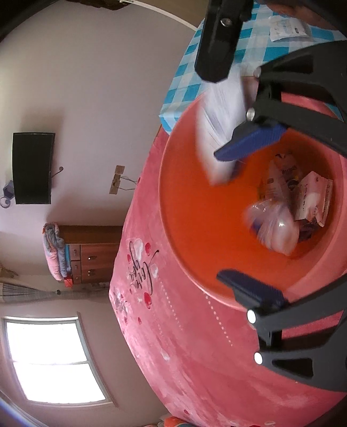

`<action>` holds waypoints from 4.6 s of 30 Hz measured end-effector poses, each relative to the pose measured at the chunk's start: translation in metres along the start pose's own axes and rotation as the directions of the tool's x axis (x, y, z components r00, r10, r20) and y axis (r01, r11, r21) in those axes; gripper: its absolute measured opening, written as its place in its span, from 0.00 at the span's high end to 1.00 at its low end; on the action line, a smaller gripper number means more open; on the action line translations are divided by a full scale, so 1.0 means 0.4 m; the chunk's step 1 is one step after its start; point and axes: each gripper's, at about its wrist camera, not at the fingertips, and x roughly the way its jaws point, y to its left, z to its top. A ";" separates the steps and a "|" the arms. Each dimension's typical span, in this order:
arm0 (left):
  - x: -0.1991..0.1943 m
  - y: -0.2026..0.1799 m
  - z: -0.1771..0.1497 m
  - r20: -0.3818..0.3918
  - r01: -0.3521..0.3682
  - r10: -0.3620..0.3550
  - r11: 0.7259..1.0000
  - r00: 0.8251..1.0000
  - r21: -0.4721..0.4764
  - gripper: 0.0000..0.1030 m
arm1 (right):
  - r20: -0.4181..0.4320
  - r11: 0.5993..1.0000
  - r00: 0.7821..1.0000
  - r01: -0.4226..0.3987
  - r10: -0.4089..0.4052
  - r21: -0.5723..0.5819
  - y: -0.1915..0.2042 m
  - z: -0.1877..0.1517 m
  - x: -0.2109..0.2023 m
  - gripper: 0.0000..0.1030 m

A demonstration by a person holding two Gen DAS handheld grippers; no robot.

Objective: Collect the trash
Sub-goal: 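Open both tools over the orange bucket to drop the carton and bag, then move both empty tools from the bucket back over the table, then grasp the green-and-white snack wrapper with the left tool while the right tool approaches the wipes pack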

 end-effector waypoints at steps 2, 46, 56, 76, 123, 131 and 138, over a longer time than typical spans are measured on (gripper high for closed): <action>0.006 -0.004 -0.002 -0.011 -0.013 0.013 1.000 1.000 0.009 0.16 | 0.016 1.000 1.000 0.016 -0.016 -0.001 -0.005 -0.001 -0.011 0.14; -0.080 -0.190 -0.042 -0.026 0.032 -0.029 0.991 0.999 0.129 0.10 | 0.120 0.968 0.966 0.215 -0.231 0.131 -0.175 -0.201 -0.249 0.11; -0.102 -0.280 -0.076 -0.038 0.073 -0.067 0.978 0.997 0.194 0.09 | 0.138 0.956 0.956 0.233 -0.259 0.179 -0.226 -0.258 -0.308 0.11; -0.119 -0.441 -0.127 -0.026 0.085 -0.081 0.945 0.996 0.316 0.06 | 0.212 0.916 0.915 0.276 -0.343 0.291 -0.356 -0.380 -0.426 0.08; -0.159 -0.816 -0.438 -0.427 0.632 -0.497 0.726 0.755 0.272 0.06 | 0.192 0.810 0.877 0.296 -0.440 0.506 -0.703 -0.541 -0.609 0.05; -0.125 -0.854 -0.443 -0.462 0.672 -0.551 0.727 0.695 0.144 0.06 | 0.193 0.797 0.877 0.281 -0.439 0.535 -0.758 -0.555 -0.635 0.05; -0.061 -0.916 -0.399 -0.442 0.660 -0.546 0.736 0.711 0.153 0.06 | 0.198 0.789 0.868 0.291 -0.455 0.541 -0.782 -0.565 -0.658 0.05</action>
